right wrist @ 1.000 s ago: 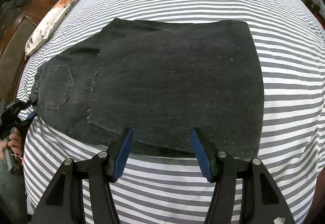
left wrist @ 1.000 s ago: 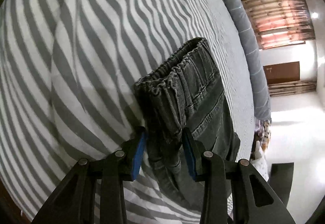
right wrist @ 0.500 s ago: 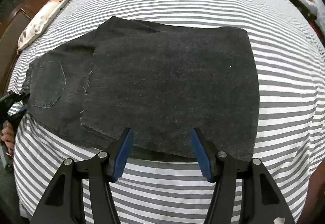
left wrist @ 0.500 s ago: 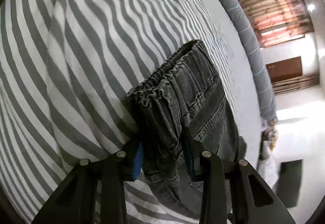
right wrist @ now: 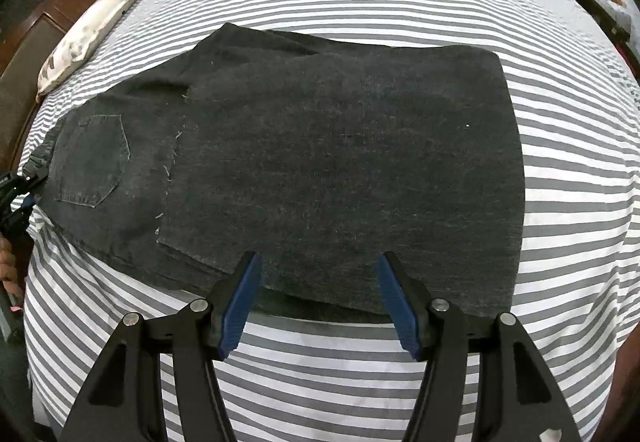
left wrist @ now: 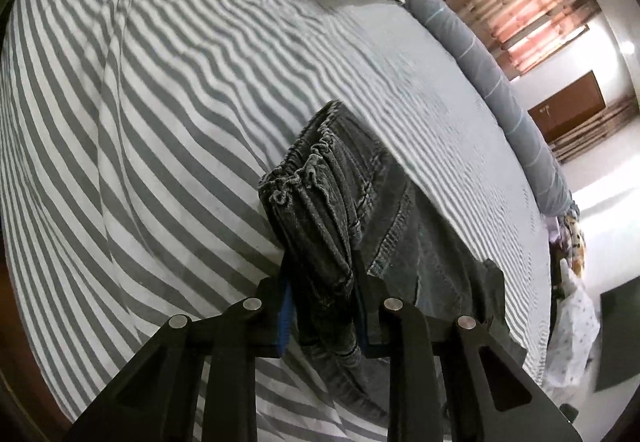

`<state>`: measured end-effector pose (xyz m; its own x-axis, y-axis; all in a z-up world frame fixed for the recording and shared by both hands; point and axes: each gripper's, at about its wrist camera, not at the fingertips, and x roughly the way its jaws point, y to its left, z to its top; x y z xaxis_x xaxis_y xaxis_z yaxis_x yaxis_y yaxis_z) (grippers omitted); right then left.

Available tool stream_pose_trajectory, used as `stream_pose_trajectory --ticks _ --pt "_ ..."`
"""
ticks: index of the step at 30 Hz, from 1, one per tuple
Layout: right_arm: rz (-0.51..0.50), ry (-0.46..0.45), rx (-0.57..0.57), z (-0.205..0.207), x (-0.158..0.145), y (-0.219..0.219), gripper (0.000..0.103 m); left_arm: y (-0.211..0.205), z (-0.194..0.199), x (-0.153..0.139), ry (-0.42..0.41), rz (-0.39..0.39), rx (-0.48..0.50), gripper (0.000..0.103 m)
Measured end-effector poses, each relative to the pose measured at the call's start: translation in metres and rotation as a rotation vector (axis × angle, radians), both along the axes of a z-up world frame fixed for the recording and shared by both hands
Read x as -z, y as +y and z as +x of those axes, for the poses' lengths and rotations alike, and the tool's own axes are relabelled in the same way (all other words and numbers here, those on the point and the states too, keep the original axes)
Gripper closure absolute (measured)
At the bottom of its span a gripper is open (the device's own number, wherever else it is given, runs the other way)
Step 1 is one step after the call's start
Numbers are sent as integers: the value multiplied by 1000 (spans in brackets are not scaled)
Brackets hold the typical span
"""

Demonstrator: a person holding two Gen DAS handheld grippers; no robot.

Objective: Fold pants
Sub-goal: 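Grasp the waistband with the left tool and lift it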

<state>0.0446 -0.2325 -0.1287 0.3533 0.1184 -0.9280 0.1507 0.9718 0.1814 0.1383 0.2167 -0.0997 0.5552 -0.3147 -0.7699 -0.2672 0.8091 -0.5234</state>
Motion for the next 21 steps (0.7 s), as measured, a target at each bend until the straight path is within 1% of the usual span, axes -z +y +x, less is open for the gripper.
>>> stream_pose_trajectory --ticks 4,7,12,13,17,20,21 --pt "25 -14 6 -2 -2 -4 44 -13 -3 -22 -47 42 14 79" --pt "45 -24 13 -4 -3 -8 44 -25 -1 -37 -77 59 31 79" --pt "77 -43 26 -6 -7 -18 44 -49 1 -59 -99 133 47 80" --pt "85 -46 28 -6 -8 -19 44 -50 3 -60 -94 131 40 79" --pt "108 -51 37 -9 -7 -24 44 -38 -3 -51 -51 84 -23 79" --pt "135 -38 45 -9 0 -27 44 -26 -14 -39 -19 67 -48 79" --pt "141 -34 45 -9 2 -27 44 -23 -18 -36 -10 77 -52 79"
